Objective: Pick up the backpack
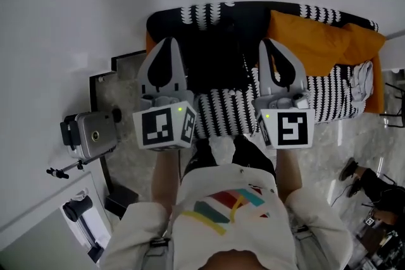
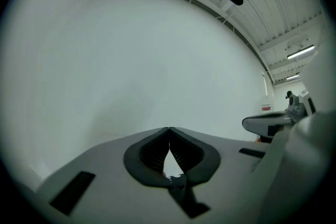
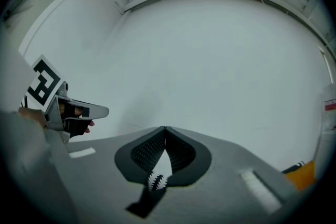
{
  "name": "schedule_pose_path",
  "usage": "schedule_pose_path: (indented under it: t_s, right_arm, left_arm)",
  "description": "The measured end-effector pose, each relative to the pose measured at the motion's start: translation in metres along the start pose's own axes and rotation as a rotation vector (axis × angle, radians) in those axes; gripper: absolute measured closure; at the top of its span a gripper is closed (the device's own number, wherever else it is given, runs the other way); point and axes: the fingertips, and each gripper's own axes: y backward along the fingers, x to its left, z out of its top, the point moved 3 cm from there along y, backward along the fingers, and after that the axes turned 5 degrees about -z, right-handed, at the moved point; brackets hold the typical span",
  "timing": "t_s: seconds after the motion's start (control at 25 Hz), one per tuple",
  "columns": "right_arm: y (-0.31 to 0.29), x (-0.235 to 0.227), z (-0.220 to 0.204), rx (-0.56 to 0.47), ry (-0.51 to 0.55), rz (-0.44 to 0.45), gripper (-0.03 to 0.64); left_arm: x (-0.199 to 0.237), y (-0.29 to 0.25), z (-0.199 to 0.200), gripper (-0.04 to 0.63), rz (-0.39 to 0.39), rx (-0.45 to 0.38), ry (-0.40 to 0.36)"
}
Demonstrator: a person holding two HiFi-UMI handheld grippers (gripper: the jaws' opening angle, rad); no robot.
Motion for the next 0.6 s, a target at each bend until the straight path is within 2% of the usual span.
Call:
schedule_pose_path:
  t_s: [0.16,0.4,0.6]
  right_arm:
    - [-0.030,0.001,-0.026,0.001,-0.010,0.044,0.612]
    - [-0.057,0.011,-0.091,0.004,-0.017,0.079,0.612]
    - [-0.071,0.028,-0.156,0.048,-0.063,0.111,0.612]
  left_arm:
    - [0.014,-0.026,-0.042,0.580,0.036,0.047,-0.010]
    - [0.024,-0.048,-0.113,0.580,0.059,0.089,-0.047]
    - [0.031,-0.057,-0.171,0.580,0.042,0.081,-0.012]
